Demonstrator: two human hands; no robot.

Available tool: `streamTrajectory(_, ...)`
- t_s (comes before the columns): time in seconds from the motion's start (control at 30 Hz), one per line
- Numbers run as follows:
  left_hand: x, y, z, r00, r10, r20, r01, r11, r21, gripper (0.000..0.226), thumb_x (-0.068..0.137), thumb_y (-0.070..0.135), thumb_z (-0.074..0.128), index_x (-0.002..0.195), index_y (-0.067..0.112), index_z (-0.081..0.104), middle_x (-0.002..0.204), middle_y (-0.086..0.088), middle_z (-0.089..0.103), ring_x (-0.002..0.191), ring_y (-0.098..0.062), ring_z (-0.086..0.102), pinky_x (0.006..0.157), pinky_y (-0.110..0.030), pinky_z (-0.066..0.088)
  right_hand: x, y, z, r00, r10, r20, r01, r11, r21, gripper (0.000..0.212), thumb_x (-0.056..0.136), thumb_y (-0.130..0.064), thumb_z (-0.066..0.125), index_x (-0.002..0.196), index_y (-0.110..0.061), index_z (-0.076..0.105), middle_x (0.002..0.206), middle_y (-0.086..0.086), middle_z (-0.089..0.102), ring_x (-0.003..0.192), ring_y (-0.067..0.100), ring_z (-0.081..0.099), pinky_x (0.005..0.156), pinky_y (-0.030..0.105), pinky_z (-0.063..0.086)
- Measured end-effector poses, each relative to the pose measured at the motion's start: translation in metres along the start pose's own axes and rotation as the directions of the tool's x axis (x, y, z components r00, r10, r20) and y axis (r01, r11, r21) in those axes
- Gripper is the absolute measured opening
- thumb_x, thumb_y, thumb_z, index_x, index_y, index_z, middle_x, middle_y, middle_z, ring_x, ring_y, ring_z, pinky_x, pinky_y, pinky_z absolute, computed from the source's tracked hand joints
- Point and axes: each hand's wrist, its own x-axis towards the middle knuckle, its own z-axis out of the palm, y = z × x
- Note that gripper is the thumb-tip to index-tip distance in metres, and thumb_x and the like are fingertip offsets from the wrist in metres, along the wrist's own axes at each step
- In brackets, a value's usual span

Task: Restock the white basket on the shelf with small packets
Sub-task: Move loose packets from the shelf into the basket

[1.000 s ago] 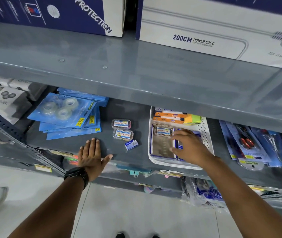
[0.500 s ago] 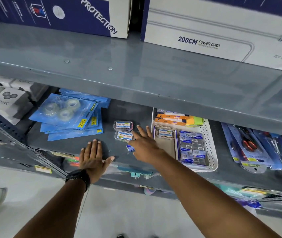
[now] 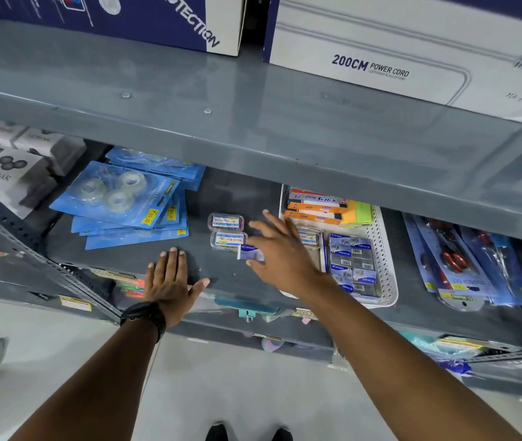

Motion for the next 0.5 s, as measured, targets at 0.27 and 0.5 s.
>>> streamTrajectory(0.27, 0.002, -0.002, 0.003, 1.000, -0.008, 0.019, 0.008, 1.000, -0.013, 0.100, 0.078, 0.078, -0.003, 0.153, 0.012, 0.004, 0.163, -0.008, 0.002, 0.149, -0.029, 0.000, 0.120, -0.047, 0.000, -0.093, 0.113, -0.048, 0.942, 0.324, 0.088, -0.319, 0.945, -0.065, 0.042, 0.077, -0.039, 0.074, 0.114, -0.020, 0.068, 0.138, 0.003, 0.054, 0.137, 0.028, 0.034, 0.113, 0.043, 0.026)
streamTrajectory(0.5, -0.001, 0.002, -0.002, 1.000, -0.009, 0.011, 0.010, 1.000, -0.028, 0.104, 0.074, 0.079, -0.004, 0.153, 0.012, 0.007, 0.162, -0.008, 0.006, 0.148, -0.030, 0.003, 0.119, -0.047, 0.000, -0.131, 0.151, -0.046, 0.829, 0.423, 0.366, -0.322, 0.896, -0.307, 0.047, 0.084, -0.045, 0.065, 0.127, -0.026, 0.059, 0.150, -0.004, 0.038, 0.143, 0.024, 0.021, 0.115, 0.041, 0.016)
